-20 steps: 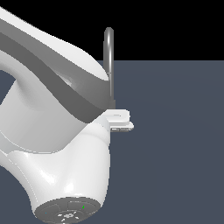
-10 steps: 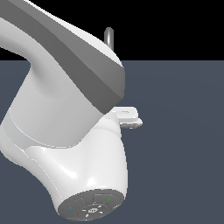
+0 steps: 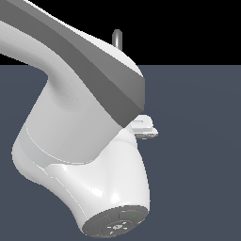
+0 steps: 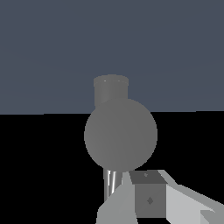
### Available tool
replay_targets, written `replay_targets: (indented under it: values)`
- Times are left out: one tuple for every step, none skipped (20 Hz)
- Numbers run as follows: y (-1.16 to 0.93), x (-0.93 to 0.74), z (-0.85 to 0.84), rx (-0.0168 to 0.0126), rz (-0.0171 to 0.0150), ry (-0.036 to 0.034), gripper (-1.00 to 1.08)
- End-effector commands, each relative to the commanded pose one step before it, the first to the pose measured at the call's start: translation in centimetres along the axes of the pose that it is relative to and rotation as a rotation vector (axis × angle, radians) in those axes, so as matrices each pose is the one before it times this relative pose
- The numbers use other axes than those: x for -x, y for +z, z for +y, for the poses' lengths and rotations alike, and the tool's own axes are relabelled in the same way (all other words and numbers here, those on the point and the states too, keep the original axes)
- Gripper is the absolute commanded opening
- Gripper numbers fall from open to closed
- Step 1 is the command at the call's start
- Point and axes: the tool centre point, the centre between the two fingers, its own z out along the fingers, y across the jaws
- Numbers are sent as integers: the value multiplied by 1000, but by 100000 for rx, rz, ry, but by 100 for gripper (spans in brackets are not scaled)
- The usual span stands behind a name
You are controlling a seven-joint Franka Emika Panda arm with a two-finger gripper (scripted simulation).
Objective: Turn on the faucet by rotating a designated handle.
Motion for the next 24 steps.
replay_targets:
  values:
    - [-341, 89, -3365, -5223, -254, -1451, -100]
    - [-2, 14, -467, -334, -291, -59, -100]
    - [-1, 13, -464, -330, -288, -58, -100]
    - [-1, 13, -462, -330, -289, -58, -100]
    - [0, 13, -461, -330, -289, -57, -100]
    - [1, 13, -459, -329, -290, -56, -100]
    - [0, 0, 0, 0, 0, 0, -100]
    - [360, -18, 4124, 7747, -481, 2344, -100]
    - [-36, -248, -335, -468, 15, -138, -100]
    - [-36, -249, -334, -463, 15, -136, -100]
    - [-36, -249, -338, -473, 15, -139, -100]
    - [-36, -250, -336, -468, 15, -138, -100]
    - [-36, -251, -339, -473, 15, -140, -100]
    - [-36, -252, -339, -473, 15, -140, -100]
    - [-36, -252, -340, -473, 15, -140, -100]
    - [-36, -253, -342, -477, 15, -142, -100]
    - [-36, -254, -345, -482, 15, -143, -100]
    - [-36, -255, -343, -477, 14, -142, -100]
    - [-36, -256, -346, -482, 14, -144, -100]
    - [-35, -256, -346, -481, 14, -144, -100]
    - [-35, -257, -349, -486, 13, -146, -100]
    - [-35, -258, -349, -486, 13, -146, -100]
    - [-34, -259, -349, -485, 12, -147, -100]
    - [-34, -259, -352, -490, 11, -150, -100]
